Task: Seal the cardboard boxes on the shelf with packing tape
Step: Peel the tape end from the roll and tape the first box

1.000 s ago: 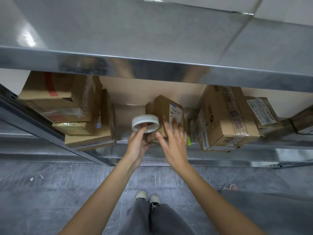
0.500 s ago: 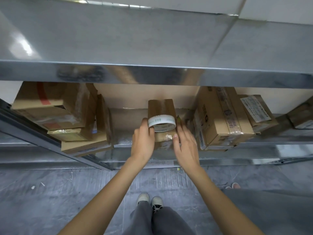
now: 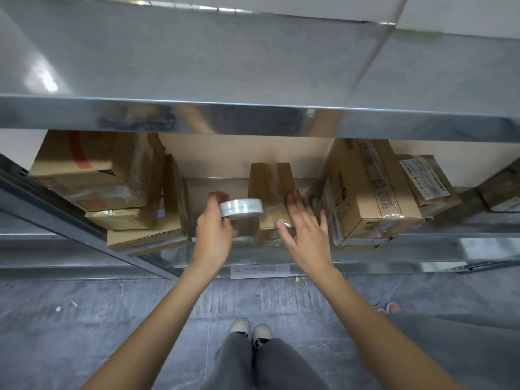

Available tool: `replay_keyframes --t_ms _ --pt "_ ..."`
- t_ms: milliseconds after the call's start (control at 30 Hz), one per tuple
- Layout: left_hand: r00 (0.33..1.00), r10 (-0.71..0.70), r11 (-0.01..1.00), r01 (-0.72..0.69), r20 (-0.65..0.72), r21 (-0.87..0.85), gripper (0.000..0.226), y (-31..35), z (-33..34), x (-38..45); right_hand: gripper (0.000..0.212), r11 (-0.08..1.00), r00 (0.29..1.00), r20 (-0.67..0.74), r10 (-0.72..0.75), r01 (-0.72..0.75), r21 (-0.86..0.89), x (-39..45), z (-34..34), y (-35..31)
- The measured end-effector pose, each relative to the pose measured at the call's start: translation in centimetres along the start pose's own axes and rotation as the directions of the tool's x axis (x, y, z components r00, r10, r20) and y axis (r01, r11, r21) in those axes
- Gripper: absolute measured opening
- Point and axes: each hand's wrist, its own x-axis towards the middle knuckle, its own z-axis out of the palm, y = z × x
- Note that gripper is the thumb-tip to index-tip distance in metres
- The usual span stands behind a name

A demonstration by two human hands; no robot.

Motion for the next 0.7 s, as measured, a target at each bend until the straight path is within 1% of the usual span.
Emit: replay_keyframes --t_ms 67,133,267,333,400,467,533,600,633,700 --pt "0.997 -0.068 0.997 0.067 0.034 0.03 0.021 -1.9 -0.4 0.0 0.07 1.0 1.0 0.003 -0.024 0.024 -0.005 -0.1 -0.1 0.0" --pt "0.983 -0.167 0.986 0.168 0.077 -0.005 0.015 -2.6 0.2 0.0 0.071 1.0 1.0 0.004 -0.031 0.031 0.001 -0.1 -0.2 0.0" --pt "0.958 -0.275 0.941 0.286 0.086 -0.182 0.017 -2.4 2.3 0.4 0.074 1.0 0.999 0.044 -0.015 0.016 -0.012 0.1 -0.7 0.2" --pt "0.95 -0.304 0.926 0.313 0.071 -0.213 0.021 -2.5 2.8 0.8 0.075 0.999 0.998 0.059 -0.009 0.012 -0.052 0.4 -0.9 0.2" --pt "0.957 -0.284 0.94 0.291 0.066 -0.178 0.025 -2.5 2.8 0.8 0.075 0.992 1.0 0.025 0.018 -0.015 -0.122 0.5 -1.2 -0.1" --pt "0.974 -0.215 0.96 0.225 0.074 -0.168 0.022 -2.2 2.7 0.1 0.078 0.986 0.999 -0.02 0.049 -0.052 -0.156 0.2 -1.4 -0.9" --pt "0.981 -0.172 0.962 0.187 0.091 -0.197 0.019 -1.8 3.0 -0.7 0.088 0.989 0.999 0.003 0.048 -0.047 -0.143 -0.6 -1.3 -2.3" --pt "0.982 -0.143 0.947 0.172 0.122 -0.273 0.026 -1.6 3.1 -1.5 0.096 0.989 0.999 0.036 0.034 -0.028 -0.146 -1.0 -0.9 -3.2" --pt "0.985 -0.127 0.937 0.157 0.115 -0.312 0.034 -1.5 3.1 -1.9 0.094 0.988 0.999 0.035 0.023 -0.017 -0.153 -1.0 -0.5 -3.3" --pt "0.995 -0.093 0.927 0.104 0.047 -0.36 0.049 -1.2 2.8 -2.4 0.081 0.989 1.0 0.022 -0.016 0.019 -0.148 -0.4 -0.1 -2.6"
